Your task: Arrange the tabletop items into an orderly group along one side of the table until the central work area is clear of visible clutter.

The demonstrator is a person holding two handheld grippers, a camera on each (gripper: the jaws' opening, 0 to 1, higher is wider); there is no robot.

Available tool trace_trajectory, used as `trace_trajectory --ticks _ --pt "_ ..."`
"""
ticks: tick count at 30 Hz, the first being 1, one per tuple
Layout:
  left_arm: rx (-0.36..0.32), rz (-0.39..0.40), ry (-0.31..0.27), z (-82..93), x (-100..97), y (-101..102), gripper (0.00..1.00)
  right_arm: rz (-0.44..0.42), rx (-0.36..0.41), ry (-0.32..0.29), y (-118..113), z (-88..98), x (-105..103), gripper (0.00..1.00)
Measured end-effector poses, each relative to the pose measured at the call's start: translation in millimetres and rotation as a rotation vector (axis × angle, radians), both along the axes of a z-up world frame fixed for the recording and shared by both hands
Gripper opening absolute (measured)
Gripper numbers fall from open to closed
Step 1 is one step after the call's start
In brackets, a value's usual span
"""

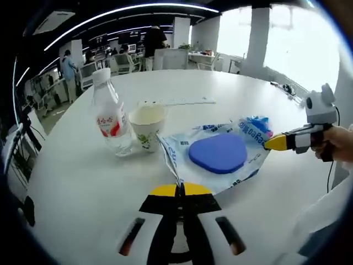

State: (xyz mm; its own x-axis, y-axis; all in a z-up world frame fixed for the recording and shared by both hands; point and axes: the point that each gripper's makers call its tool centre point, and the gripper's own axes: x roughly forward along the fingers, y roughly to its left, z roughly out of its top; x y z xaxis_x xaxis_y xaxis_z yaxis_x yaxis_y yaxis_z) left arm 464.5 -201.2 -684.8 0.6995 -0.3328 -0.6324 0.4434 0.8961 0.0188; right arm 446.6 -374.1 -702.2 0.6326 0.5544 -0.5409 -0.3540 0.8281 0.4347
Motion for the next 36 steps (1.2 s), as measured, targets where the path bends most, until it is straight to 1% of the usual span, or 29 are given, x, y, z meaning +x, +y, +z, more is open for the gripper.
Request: trace_trajectory --ticks 4,5,8,10,13,16,19,23,28,32,36 --pt "0.022 -0.029 -0.031 11.8 19.4 -10 0.0 -0.01 -0.018 -0.026 -7 8.8 10 0.0" --pt "0.034 -0.048 -0.045 15.5 25.8 -13 0.0 -0.015 -0.025 -0.027 -9 9.5 15 0.0" --pt "0.061 -0.077 -0.067 19.1 39.2 -16 0.0 -0.024 -0.033 -0.033 -11 11.4 27 0.0" --pt "0.065 -0.08 -0.069 19.2 44.7 -16 0.0 -0.025 -0.042 -0.043 -11 14.3 34 0.0" --pt "0.059 -0.085 -0.064 16.2 53.3 -15 0.0 -0.02 -0.068 -0.058 -12 15.5 42 0.0" --pt "0.073 -0.099 -0.059 10.5 58.8 -16 0.0 -0.029 -0.065 -0.05 -13 12.9 49 0.0" --pt "0.078 -0.105 -0.046 3.1 65.1 -16 0.0 -0.025 -0.088 -0.037 -12 6.0 53 0.0" --pt "0.102 -0.148 -0.042 -3.1 68.4 -20 0.0 -0.027 -0.121 -0.03 -15 -2.6 54 0.0" --pt "0.128 -0.174 -0.03 -13.3 73.4 -21 0.0 -0.024 -0.129 -0.008 -15 -12.5 57 0.0" --pt "0.13 -0.182 -0.021 -17.3 78.2 -20 0.0 -0.027 -0.127 -0.008 -15 -13.8 60 0.0" --pt "0.15 -0.196 -0.011 -22.7 80.9 -20 0.0 -0.02 -0.131 0.003 -13 -20.3 63 0.0"
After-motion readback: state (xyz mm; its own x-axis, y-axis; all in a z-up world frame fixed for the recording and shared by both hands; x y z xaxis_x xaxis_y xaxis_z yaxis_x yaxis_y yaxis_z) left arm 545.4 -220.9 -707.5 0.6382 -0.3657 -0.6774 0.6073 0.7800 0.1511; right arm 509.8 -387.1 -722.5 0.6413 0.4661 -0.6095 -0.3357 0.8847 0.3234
